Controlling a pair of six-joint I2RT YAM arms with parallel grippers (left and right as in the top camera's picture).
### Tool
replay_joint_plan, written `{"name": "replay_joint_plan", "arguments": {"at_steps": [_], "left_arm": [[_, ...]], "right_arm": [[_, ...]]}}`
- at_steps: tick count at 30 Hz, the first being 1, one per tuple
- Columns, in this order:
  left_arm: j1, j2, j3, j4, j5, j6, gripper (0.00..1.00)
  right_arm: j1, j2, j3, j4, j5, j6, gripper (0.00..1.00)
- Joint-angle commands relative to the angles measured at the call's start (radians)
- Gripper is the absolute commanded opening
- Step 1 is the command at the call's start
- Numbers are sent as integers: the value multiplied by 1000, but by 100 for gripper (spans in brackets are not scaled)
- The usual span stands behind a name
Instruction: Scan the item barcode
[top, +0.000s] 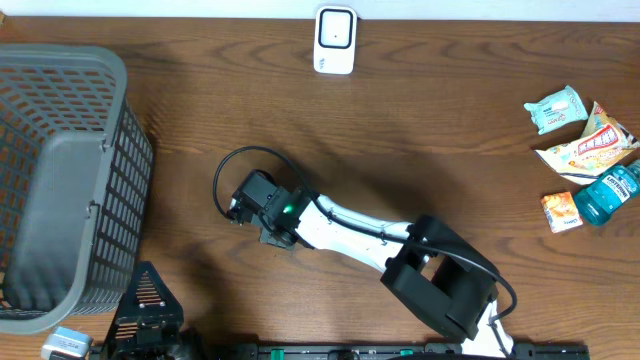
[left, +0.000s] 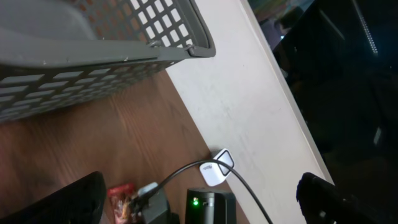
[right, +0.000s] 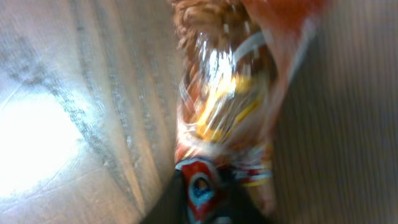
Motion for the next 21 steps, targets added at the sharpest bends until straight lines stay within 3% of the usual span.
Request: {"name": "replay_joint_plan", "arguments": {"at_steps": [1,7,15,19,21], "left_arm": [[-11,-5,24,1,-10,10,98],[-28,-5,25,1,-10,10,98],[-27,-5,25,1,-10,10,98],[-27,-5,25,1,-10,10,98],[-28,-5,25,1,-10,10,98]], "right_arm": [[-37,66,-56,-45,-61,63,1],[-137,65,17,-149,-249,106,1],[-329,65,290,-530,-934,125,1],[-403,65,310,-572,-1303,125,1],[-427,66,308,-570,-1392,125,2]]}}
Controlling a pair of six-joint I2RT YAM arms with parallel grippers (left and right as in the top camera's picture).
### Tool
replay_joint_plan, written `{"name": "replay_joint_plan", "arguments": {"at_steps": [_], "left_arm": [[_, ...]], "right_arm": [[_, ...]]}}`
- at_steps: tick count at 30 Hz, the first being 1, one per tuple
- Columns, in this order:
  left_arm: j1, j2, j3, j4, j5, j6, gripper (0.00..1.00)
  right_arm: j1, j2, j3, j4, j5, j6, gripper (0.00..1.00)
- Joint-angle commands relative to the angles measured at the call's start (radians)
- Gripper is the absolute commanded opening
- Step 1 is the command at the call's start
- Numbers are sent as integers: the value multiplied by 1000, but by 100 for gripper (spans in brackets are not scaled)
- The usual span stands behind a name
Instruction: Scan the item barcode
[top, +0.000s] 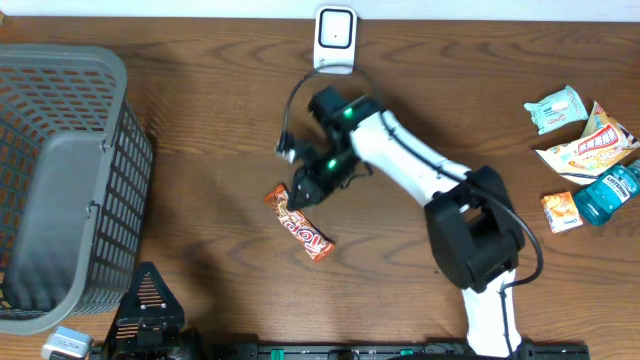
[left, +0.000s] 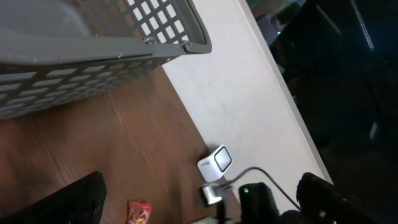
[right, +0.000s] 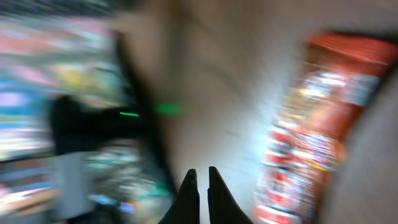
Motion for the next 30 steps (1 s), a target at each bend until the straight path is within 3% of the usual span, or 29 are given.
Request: {"name": "replay_joint_plan", "arguments": {"at_steps": [1,2,3,5,6,7,16,17,20,26,28,30], "left_arm": [[-4,-5,20,1,-10,10,98],[-4,-5,20,1,-10,10,98],[-4,-5,20,1,-10,10,98],[-4,-5,20,1,-10,10,98],[-4,-5,20,1,-10,10,98],[-4,-5,20,1,-10,10,98],[-3,-5,21,1,-10,10,98],[-3,-5,21,1,-10,10,98],[-3,-5,21,1,-10,10,98],[-3,-5,21,1,-10,10,98],[-3,-5,23,1,-10,10,98],[-3,-5,23,1,-10,10,98]], "right_arm": [[-31,0,10,3,-329,7,2],[-34,0,10,11,-276,-4,13],[-34,0,10,19,-198,-20,40],[-11,0,10,23,12,-33,81],[7,0,10,21,107,-19,97],[24,0,10,21,174,-5,99],[209,0,8,92,600,53,99],[225,0,3,96,678,109,97],[258,0,-14,92,860,272,77],[299,0,-106,172,946,303,80],[304,0,-149,208,962,311,70],[303,0,-178,230,963,325,49]]}}
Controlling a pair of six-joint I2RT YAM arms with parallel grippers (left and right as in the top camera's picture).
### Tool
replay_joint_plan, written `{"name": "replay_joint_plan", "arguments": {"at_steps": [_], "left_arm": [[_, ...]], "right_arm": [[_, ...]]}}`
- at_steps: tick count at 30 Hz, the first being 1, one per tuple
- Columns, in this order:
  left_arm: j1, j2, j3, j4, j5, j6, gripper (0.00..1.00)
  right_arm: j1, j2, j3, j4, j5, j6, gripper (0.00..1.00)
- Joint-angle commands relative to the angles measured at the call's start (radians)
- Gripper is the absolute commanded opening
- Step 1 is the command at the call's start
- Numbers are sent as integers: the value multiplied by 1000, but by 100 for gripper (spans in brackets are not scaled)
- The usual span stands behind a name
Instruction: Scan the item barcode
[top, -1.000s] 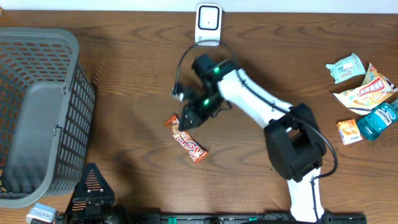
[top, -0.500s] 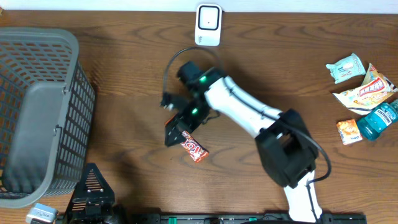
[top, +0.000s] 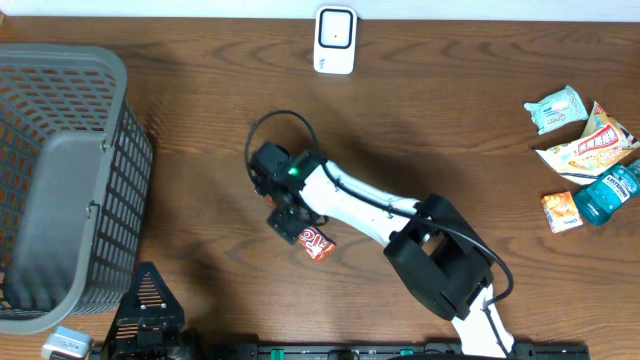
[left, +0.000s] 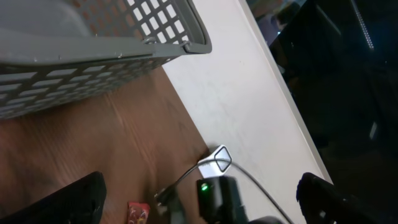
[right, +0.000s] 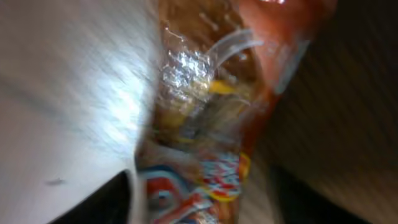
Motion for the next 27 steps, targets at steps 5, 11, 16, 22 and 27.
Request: {"name": "replay_joint_plan", "arguments": {"at_steps": [5,11,16,22,27], "left_arm": [[-4,-5,29,1,-10,26,98],[-23,-5,31,0,-10,29,98],[-41,-5,31,0,-11,33,98],[-40,-5,31,0,-29,35,98],[-40,-5,31,0,-36,36,98]], "right_arm": [[4,2,-86,34,50,13,25],[-9,2,-86,17,-111,-27,1],[-97,2,-20,-64,-672,-211,1],[-252,2,15,-127,-1284,-346,1],[-323,2,17,-117,-1509,-266,2]]}}
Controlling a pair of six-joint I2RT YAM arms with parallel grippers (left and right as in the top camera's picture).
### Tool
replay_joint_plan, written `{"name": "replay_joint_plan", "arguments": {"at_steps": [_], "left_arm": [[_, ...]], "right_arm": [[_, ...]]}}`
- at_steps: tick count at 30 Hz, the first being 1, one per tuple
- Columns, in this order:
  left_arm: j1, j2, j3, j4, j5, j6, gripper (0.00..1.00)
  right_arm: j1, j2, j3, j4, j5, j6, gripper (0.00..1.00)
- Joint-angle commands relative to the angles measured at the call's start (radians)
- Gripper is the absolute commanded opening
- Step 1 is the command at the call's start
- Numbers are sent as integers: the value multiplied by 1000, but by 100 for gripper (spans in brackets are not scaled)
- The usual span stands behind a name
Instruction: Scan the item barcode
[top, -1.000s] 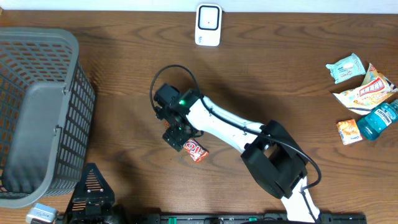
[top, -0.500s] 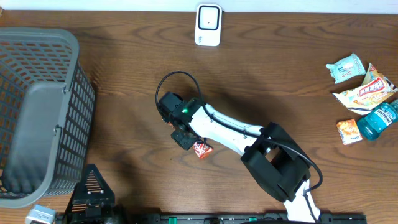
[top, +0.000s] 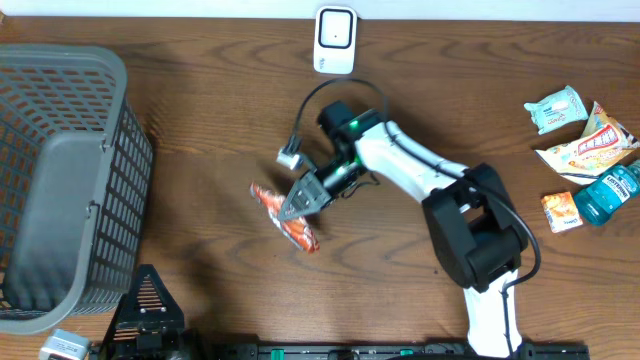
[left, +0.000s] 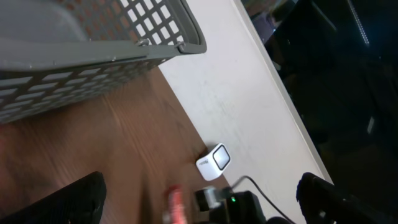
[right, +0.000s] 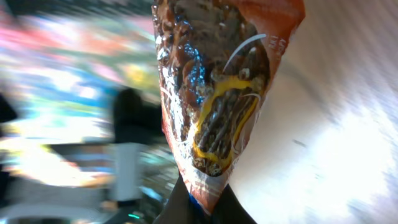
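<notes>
An orange snack bar (top: 286, 216) hangs tilted over the table's middle, its wrapper end pinched in my right gripper (top: 303, 192). In the right wrist view the bar (right: 214, 93) fills the frame, glossy and upright, and the right gripper (right: 200, 202) is shut on its lower tip. The white barcode scanner (top: 334, 40) stands at the far edge, beyond the bar; the left wrist view also catches the scanner (left: 212, 162). My left gripper (left: 199, 199) sits at the near left with its fingers (left: 78, 199) wide apart and nothing between them.
A large grey basket (top: 60, 180) takes up the left side. Several packaged items (top: 585, 150) and a blue bottle (top: 612, 195) lie at the right edge. The right arm's cable (top: 330, 95) loops toward the scanner.
My right gripper was open, low over the bar on the table. Now it is shut on the bar's end and holds it raised, farther back. The left arm has barely moved.
At first my right gripper was low at the table's middle with the bar's end at its fingers. Then the bar lay free on the table with the gripper shut and empty beside it. Then the gripper was open over the bar. Now it holds the bar up.
</notes>
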Motion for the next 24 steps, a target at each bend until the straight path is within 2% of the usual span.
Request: {"name": "replay_joint_plan", "arguments": {"at_steps": [1,6,9,11,14,19,21,24], "left_arm": [[-5,-5,18,-3,-14,24,98],[-5,-5,18,-11,-14,24,98],[-5,-5,18,-13,-14,24,98],[-5,-5,18,-14,-14,24,98],[-5,-5,18,-14,-14,24,98],[-5,-5,18,-14,-14,24,97],[-5,-5,18,-14,-14,24,98],[-5,-5,18,-14,-14,24,98]], "right_arm": [[-27,8,21,19,-298,117,2],[-51,8,21,27,-298,528,1],[-62,8,21,24,-298,862,1],[-64,8,21,22,-298,1033,1],[-66,8,21,23,-298,1179,1],[-74,8,21,24,-298,1500,1],[-76,8,21,30,-298,1559,1],[-77,8,21,31,-298,1574,1]]}}
